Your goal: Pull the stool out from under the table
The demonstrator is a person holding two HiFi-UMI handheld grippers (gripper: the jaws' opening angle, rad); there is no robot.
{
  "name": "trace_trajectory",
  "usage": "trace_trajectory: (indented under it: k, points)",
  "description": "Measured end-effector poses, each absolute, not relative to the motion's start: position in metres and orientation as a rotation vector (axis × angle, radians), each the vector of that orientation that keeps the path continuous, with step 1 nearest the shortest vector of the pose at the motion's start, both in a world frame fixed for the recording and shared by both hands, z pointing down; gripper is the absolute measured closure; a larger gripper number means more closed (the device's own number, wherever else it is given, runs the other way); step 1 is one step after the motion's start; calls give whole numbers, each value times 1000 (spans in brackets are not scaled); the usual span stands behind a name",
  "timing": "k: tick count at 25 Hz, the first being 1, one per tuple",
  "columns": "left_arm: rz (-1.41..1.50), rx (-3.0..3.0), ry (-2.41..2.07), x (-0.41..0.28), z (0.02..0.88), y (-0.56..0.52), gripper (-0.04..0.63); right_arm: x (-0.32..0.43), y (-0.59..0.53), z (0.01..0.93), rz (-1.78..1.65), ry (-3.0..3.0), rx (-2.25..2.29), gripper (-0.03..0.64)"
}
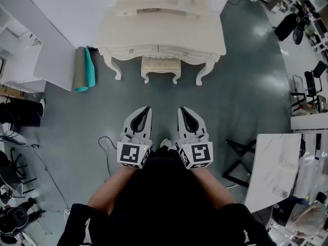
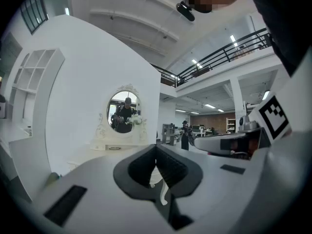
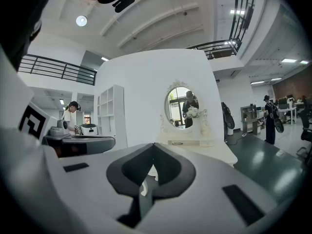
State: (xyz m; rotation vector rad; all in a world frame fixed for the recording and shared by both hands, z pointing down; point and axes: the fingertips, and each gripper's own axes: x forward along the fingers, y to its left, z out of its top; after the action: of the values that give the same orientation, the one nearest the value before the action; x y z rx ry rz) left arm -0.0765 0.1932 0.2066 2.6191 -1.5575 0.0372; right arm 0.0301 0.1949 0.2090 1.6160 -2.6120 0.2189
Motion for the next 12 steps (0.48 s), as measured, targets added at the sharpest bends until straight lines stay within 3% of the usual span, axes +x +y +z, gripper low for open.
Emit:
trace_trajectory:
  k: [12]
  points:
    - [35,2582,-1628,-79,206,196,581,55,201,199,287,-2729,1637,600]
